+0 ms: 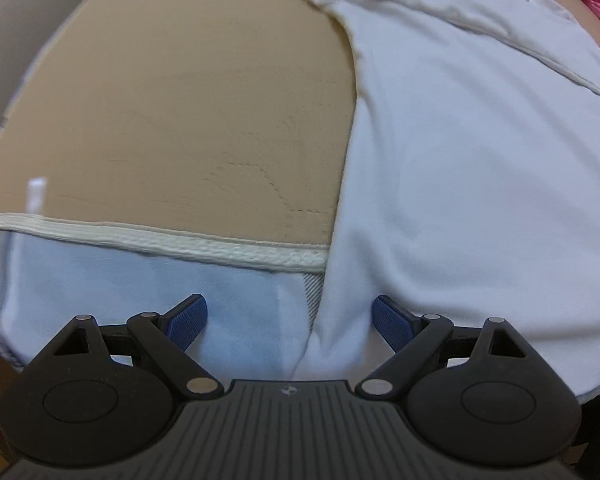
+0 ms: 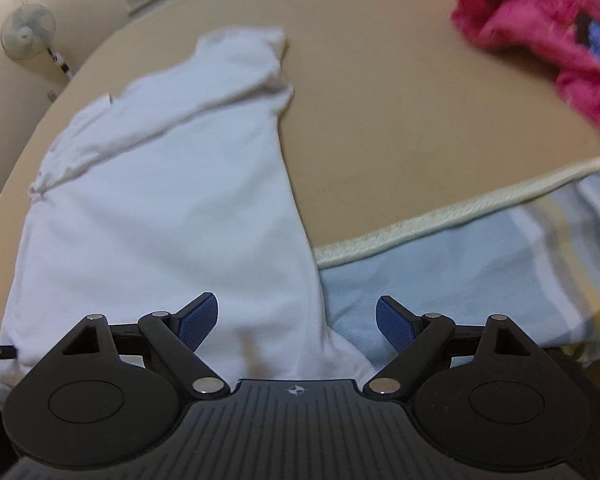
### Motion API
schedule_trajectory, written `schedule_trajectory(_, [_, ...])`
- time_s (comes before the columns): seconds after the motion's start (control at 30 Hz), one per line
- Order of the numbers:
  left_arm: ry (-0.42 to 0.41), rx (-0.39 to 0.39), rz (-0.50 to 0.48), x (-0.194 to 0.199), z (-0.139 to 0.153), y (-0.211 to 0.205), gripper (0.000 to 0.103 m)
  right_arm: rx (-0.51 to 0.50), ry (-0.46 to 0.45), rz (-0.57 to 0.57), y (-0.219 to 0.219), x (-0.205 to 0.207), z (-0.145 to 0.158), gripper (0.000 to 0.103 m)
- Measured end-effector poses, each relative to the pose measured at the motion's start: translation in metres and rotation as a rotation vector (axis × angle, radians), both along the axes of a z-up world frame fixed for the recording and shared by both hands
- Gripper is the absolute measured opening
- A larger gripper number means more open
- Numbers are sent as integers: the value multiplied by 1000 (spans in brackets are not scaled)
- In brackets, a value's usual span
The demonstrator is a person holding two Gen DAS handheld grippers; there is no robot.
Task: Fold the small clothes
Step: 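Grasp the shirt hem with both grippers and fold it toward the collar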
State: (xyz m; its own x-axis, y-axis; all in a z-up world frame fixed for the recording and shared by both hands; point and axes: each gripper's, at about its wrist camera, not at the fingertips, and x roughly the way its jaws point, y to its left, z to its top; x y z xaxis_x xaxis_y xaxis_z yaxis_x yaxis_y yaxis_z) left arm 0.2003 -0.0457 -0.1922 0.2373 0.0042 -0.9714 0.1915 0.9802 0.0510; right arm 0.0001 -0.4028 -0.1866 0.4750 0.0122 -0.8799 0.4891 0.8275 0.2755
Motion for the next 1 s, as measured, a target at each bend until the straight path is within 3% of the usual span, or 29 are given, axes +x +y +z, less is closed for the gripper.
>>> schedule_trajectory(0.1, [8, -24, -7, 6, 0, -1, 97, 42, 47, 26, 0, 9, -18, 87])
schedule_trajectory(0.17, [13, -49, -33, 5, 4, -3, 84, 57, 61, 42, 4, 11, -24, 87])
schedule_trajectory(0.23, [38, -84, -81, 0, 10, -6, 45, 56, 50, 93, 12, 9, -22, 70])
schedule_trajectory(0.27, [46, -85, -97, -3, 13, -8, 37, 71, 47, 105, 14, 7, -20, 49])
schedule_trajectory(0.3, [46, -83, -109, -7, 15, -9, 11, 93, 46, 108, 14, 5, -19, 30])
schedule_trajectory(0.33, [47, -88, -115, -10, 18, -10, 4, 117, 41, 110, 16, 2, -18, 18])
schedule_trajectory(0.37, [40, -96, -103, -13, 21, -8, 4, 126, 33, 103, 17, -1, -15, 6])
schedule_trajectory(0.53, [-46, -170, -52, -27, 69, 4, 3, 160, -109, 58, 12, -11, 33, 6])
schedule_trajectory(0.7, [-164, -218, -128, -55, 121, 0, 3, 156, -258, 68, 8, -25, 86, 5])
schedule_trajectory(0.87, [-195, -236, -153, -86, 143, 8, 3, 151, -296, 74, 17, -57, 105, 5])
schedule_trajectory(1.0, [-173, -246, -172, -135, 150, 26, 3, 204, -268, 55, 26, -105, 112, 5])
